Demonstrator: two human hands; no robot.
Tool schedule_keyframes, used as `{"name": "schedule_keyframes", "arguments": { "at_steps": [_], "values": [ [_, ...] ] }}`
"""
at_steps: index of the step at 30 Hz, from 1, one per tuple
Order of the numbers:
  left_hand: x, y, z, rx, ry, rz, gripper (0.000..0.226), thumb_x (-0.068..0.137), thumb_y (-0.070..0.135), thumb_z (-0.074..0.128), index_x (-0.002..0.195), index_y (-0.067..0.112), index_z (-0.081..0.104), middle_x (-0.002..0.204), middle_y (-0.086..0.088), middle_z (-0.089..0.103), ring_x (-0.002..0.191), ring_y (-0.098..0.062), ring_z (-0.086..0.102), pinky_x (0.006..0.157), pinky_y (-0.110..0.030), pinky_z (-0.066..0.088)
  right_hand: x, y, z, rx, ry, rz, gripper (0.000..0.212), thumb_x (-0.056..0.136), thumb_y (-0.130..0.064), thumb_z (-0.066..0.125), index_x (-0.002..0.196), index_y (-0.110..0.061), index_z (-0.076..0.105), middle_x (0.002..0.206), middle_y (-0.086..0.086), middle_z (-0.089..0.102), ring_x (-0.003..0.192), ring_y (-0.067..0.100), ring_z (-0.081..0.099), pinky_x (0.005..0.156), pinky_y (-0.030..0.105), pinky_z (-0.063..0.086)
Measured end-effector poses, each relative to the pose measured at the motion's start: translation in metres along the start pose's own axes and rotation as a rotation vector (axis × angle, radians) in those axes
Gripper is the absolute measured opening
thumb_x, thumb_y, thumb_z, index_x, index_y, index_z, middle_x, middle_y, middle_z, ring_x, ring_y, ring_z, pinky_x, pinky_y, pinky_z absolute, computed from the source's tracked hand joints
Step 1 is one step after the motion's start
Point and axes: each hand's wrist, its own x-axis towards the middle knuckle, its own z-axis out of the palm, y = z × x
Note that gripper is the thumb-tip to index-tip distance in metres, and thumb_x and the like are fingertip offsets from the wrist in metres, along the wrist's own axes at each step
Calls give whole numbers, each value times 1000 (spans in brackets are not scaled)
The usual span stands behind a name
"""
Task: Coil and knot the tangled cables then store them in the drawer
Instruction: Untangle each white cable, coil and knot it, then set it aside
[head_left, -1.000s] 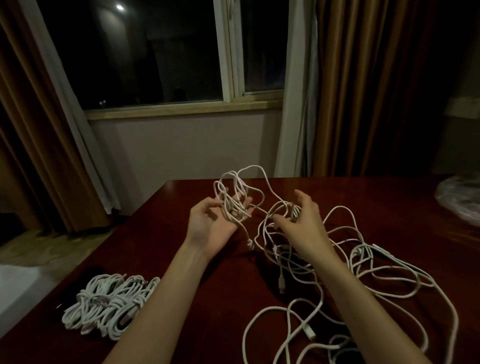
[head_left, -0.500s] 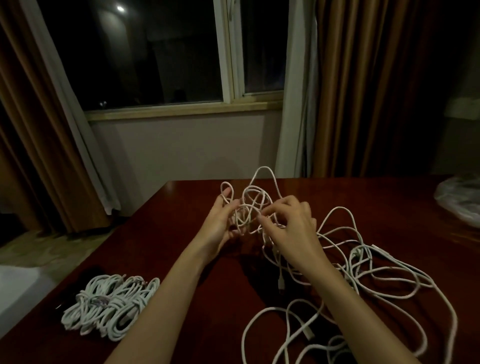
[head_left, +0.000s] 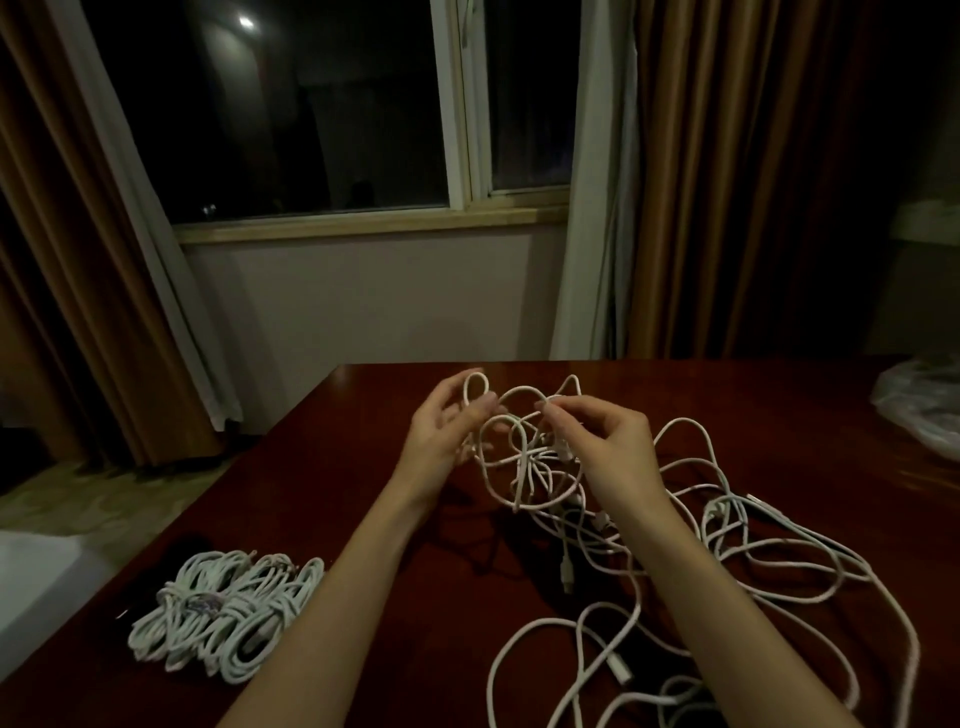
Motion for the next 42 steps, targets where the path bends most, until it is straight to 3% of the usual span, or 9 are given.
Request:
{"name": "schedule_keyframes", "arguments": {
  "at_steps": [4,11,17,20,26,30,37,40,42],
  "values": [
    [0,-5,0,-19,12,-30,32,91,4,59,120,17,57,60,2,64,44,-5,54,47,-16,45,2,2,-4,40,32,43,10,92,-22,63,93,-18,72,67,-4,66,69,13,64,70,28,54],
    [8,-17,-13,-29,150,-116,18,95,4,53,102,13,67,54,8,57,35,-1,37,44,-16,35,3,-2,-10,182,229,1,12,95,-15,57,95,-12,69,72,-2,61,51,-5,52,51,8,42],
    [5,-11,-13,247,-97,-161,25,93,2,56,103,22,67,88,5,72,72,-9,63,64,-16,48,4,-4,-11,246,235,-27,12,94,-16,58,92,-13,69,67,-2,60,54,-2,52,53,11,43],
    [2,4,-4,259,91,86,44,89,-11,49,115,23,59,113,1,66,88,4,64,71,-12,50,4,-5,-10,224,168,-23,12,93,-13,60,94,-8,71,65,0,61,52,0,52,52,11,43],
    [-9,18,24,277,-189,200,35,88,46,57,120,33,59,118,5,68,112,-6,62,90,-23,51,0,-8,-2,187,14,-62,11,90,-11,64,91,-16,73,81,11,70,66,7,65,59,14,49],
    [-15,9,41,64,-222,86,27,94,32,45,114,26,60,96,5,71,88,-6,69,69,-17,51,1,-4,-2,139,26,-56,10,86,-16,69,94,-18,75,96,1,70,84,5,69,65,17,54],
    [-16,-1,44,20,-161,-79,32,104,29,33,107,10,59,94,-4,67,84,-10,68,72,-26,54,-1,3,6,-108,-111,-62,20,90,-17,65,108,-21,72,98,-14,70,93,0,66,78,17,55],
    [-13,-2,39,33,-163,-139,30,98,40,46,101,17,64,101,-7,70,90,-22,65,79,-35,50,-3,2,7,-267,-92,-114,22,91,-21,63,111,-28,68,97,-18,58,89,-2,59,74,11,47],
    [-13,0,36,-91,-167,-195,31,91,42,54,96,13,62,91,-11,63,66,-19,55,61,-24,42,-4,3,7,-274,-49,-77,19,91,-26,64,109,-29,64,103,-13,52,89,1,56,68,8,44]
  ]
}}
